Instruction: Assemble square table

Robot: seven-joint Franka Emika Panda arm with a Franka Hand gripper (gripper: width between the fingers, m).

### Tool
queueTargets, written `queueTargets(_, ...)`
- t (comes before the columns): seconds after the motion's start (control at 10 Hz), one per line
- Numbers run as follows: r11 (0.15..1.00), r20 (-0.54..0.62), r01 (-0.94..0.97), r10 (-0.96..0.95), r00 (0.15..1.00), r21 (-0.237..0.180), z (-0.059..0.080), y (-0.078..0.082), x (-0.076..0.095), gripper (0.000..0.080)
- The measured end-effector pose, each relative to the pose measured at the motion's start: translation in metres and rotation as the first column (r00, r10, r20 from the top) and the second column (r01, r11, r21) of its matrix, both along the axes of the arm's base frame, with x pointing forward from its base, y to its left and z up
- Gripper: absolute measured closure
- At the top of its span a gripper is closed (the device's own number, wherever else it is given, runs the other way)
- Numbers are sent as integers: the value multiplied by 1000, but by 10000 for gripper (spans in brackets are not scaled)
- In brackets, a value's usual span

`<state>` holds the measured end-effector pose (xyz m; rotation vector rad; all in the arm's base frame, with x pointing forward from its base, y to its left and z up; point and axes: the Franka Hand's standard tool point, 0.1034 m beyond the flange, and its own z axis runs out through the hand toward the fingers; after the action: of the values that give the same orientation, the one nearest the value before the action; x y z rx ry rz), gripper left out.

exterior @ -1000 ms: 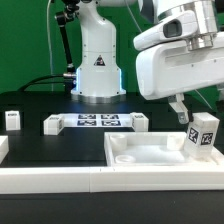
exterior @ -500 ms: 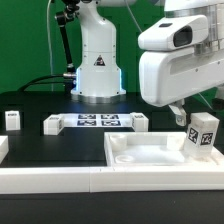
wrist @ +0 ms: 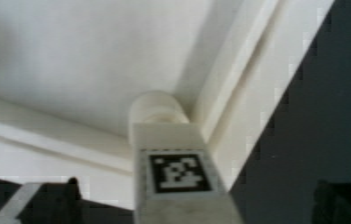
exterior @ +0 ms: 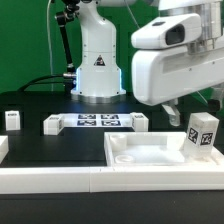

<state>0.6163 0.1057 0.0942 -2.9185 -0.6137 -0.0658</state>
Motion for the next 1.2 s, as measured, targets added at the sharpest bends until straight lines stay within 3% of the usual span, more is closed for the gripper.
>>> queueTargets(0.7,997,12,77,-77,997,-9,-4,2,2,150)
queueTargets(0.9,995,9,101,-101,995,-8,-9,-1,11,150)
queueTargets(1.2,992,-1,123,-123,992,-4,-4,7,18,150)
